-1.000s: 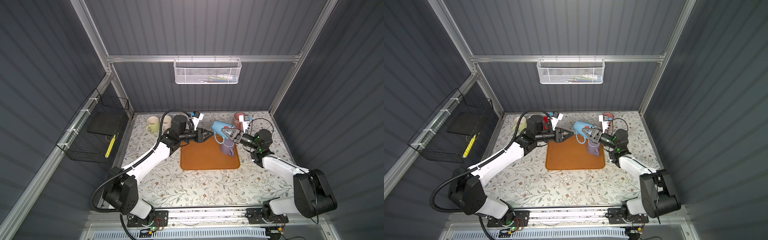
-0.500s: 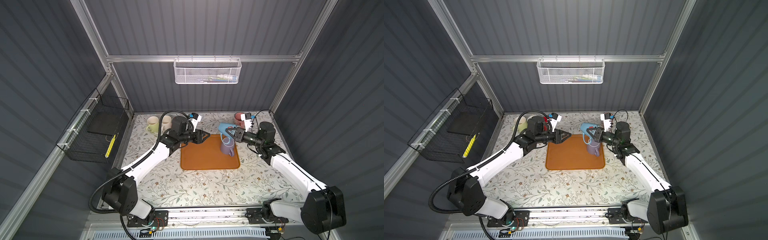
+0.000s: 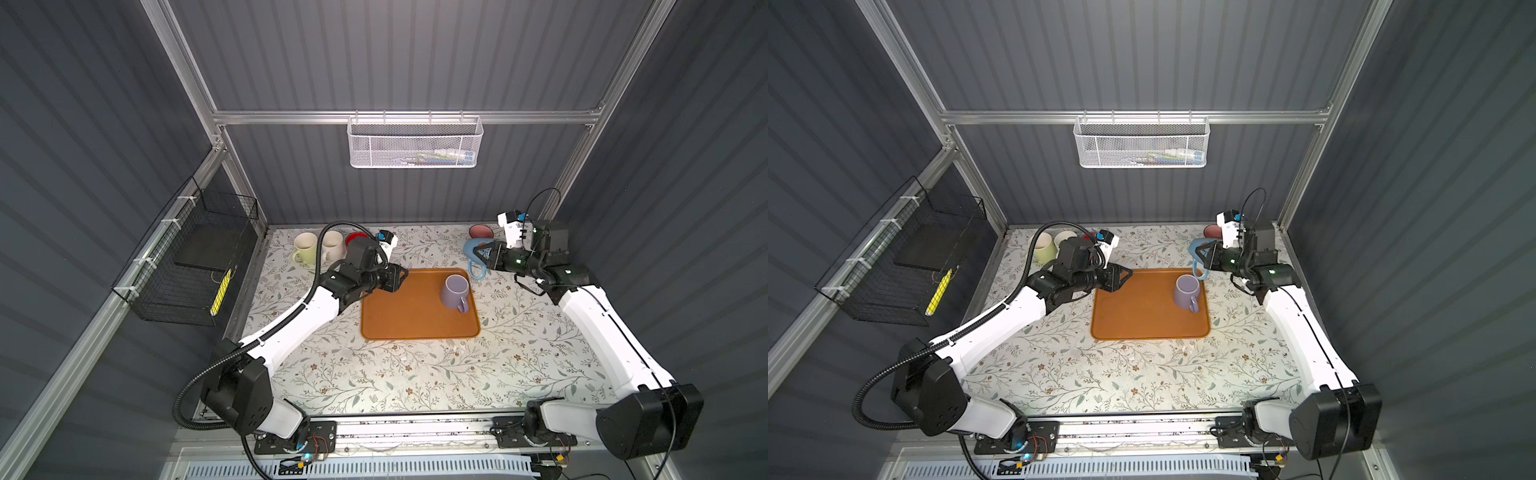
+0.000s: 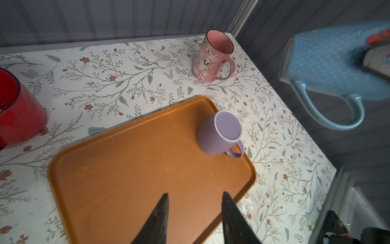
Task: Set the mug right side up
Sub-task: 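Open the left gripper and carry the blue mug away with the right gripper, then move the blue mug beside the pink mug with the right gripper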
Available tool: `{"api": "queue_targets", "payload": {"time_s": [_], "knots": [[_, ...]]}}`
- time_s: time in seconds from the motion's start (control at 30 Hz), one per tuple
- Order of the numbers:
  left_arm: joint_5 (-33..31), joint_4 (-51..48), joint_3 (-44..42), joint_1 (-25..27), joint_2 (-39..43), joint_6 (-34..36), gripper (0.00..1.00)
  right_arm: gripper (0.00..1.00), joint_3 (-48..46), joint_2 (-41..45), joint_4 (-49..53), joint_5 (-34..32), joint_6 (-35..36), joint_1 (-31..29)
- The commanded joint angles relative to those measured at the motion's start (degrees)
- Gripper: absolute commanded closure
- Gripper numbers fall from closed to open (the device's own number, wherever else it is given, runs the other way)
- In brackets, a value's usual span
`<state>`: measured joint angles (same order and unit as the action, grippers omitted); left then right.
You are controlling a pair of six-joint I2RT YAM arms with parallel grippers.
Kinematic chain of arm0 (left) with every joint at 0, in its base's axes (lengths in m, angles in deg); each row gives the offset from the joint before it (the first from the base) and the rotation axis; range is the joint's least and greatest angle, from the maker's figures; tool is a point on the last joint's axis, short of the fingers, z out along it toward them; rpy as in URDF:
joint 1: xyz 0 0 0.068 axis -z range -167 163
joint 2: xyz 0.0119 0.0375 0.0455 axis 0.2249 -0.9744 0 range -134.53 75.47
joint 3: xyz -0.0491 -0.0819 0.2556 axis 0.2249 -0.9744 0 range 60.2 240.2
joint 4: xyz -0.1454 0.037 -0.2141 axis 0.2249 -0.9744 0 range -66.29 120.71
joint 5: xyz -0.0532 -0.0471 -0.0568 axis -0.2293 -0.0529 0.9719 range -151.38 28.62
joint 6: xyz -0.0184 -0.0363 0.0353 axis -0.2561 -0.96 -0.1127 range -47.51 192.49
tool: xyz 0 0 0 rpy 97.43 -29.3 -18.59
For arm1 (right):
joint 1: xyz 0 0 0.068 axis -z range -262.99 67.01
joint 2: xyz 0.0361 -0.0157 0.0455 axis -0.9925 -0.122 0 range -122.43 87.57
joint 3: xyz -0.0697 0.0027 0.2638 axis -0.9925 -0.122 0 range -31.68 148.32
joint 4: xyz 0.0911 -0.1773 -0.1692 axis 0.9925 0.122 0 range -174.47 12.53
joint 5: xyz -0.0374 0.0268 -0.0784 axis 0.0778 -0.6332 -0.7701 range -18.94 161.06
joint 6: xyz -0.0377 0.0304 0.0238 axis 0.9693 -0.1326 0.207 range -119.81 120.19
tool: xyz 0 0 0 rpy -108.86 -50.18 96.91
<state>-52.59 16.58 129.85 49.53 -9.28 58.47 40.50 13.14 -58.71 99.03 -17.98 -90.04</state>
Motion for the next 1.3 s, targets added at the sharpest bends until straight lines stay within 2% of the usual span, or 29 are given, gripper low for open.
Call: {"api": "queue_targets", "payload": {"time_s": [0.0, 0.2, 0.43, 0.53, 0.67, 0.83, 1.27], "knots": [[-6.9, -3.3, 2.1, 2.0, 0.7, 3.9, 0.59, 1.0, 5.1, -2.3, 9.5, -6.7, 6.5, 1.2], [-9.0, -2.7, 1.4, 3.1, 0.2, 5.0, 0.59, 1.0, 12.7, -9.0, 18.1, -13.8, 12.0, 2.0], [-8.1, -0.3, -1.5, 3.0, 1.4, 5.3, 0.6, 1.0, 24.0, -18.2, 28.8, -21.8, 17.8, 2.2], [-7.4, 0.8, -2.9, 3.1, 2.1, 5.2, 0.6, 1.0, 26.6, -21.5, 30.7, -23.3, 18.8, 2.5], [-6.8, 1.5, -3.9, 3.1, 2.4, 4.8, 0.59, 1.0, 26.8, -24.6, 30.2, -23.1, 19.1, 2.7], [-6.4, 2.2, -5.0, 3.2, 2.9, 4.4, 0.59, 1.0, 30.6, -28.9, 31.7, -27.0, 20.6, 4.0], [-5.7, 1.9, -5.1, 3.2, 2.3, 3.8, 0.59, 1.0, 43.1, -41.6, 34.1, -23.3, 24.9, 9.7]]}}
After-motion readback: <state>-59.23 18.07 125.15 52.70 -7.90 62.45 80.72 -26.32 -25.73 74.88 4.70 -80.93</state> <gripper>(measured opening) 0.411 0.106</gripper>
